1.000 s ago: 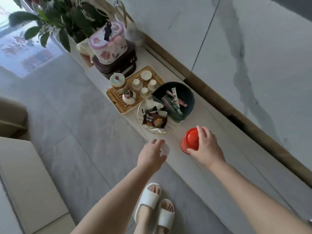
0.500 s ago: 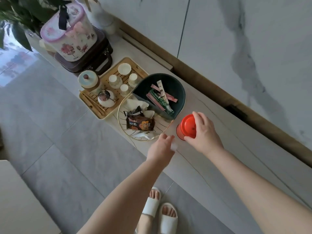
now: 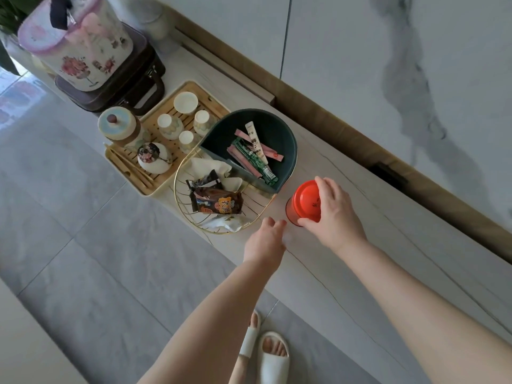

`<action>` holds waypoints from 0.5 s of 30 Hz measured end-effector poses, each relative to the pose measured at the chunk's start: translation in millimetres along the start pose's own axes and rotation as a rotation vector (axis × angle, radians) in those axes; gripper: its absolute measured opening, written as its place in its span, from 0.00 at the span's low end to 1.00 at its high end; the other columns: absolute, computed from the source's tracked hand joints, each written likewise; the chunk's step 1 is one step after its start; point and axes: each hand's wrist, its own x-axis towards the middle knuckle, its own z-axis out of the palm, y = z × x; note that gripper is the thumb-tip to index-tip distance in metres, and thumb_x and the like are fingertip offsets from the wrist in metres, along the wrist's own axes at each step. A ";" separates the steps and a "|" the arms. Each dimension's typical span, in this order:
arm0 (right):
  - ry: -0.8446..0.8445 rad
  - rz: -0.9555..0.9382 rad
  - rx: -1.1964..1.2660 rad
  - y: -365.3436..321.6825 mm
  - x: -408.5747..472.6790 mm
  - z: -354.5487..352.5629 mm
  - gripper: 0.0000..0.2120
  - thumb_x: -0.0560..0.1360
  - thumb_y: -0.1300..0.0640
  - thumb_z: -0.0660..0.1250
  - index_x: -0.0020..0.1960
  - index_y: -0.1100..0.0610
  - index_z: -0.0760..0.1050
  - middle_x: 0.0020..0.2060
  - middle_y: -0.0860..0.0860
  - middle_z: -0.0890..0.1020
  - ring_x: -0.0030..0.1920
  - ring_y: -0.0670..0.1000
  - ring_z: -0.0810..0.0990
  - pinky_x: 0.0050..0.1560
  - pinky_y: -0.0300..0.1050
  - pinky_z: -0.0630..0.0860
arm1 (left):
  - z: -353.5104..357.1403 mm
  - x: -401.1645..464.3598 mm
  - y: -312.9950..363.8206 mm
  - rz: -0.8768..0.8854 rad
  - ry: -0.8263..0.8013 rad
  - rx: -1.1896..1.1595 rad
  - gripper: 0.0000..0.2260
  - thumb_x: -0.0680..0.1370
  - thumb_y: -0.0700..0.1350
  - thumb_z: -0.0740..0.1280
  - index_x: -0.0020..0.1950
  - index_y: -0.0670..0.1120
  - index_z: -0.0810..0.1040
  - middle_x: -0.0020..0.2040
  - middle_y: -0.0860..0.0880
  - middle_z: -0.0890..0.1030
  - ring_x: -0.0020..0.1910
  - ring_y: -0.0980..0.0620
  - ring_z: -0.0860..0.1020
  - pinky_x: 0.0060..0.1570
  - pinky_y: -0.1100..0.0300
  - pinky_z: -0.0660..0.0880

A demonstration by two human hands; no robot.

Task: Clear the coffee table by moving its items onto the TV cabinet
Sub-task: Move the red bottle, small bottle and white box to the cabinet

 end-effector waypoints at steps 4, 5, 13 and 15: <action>-0.027 0.022 -0.015 -1.7 -1.7 2.0 0.45 0.69 0.46 0.72 0.75 0.53 0.49 0.76 0.55 0.53 0.74 0.60 0.56 0.65 0.55 0.70 | 6.9 4.1 1.7 -0.012 0.023 -0.011 0.24 0.75 0.42 0.66 0.69 0.50 0.64 0.62 0.45 0.68 0.50 0.40 0.78 0.44 0.48 0.80; -0.032 0.024 -0.016 -2.8 -2.9 1.6 0.45 0.69 0.46 0.72 0.76 0.52 0.48 0.76 0.55 0.52 0.74 0.61 0.55 0.65 0.56 0.69 | 7.5 4.3 2.5 -0.016 0.028 -0.012 0.25 0.75 0.42 0.67 0.70 0.50 0.64 0.62 0.45 0.68 0.50 0.40 0.78 0.44 0.48 0.80; -0.008 -0.027 -0.099 -20.2 -45.2 -18.1 0.36 0.73 0.48 0.68 0.74 0.56 0.56 0.75 0.58 0.57 0.74 0.59 0.57 0.68 0.53 0.66 | -13.7 -38.2 -0.4 -0.129 0.067 -0.128 0.25 0.77 0.51 0.63 0.72 0.50 0.61 0.67 0.46 0.71 0.58 0.45 0.77 0.46 0.52 0.77; -0.030 -0.068 -0.051 -32.9 -66.8 -22.5 0.32 0.74 0.50 0.67 0.73 0.57 0.60 0.73 0.57 0.63 0.72 0.58 0.61 0.68 0.53 0.66 | -22.1 -61.0 -7.4 -0.179 0.070 -0.159 0.23 0.79 0.55 0.59 0.71 0.49 0.64 0.66 0.47 0.74 0.59 0.46 0.77 0.49 0.52 0.77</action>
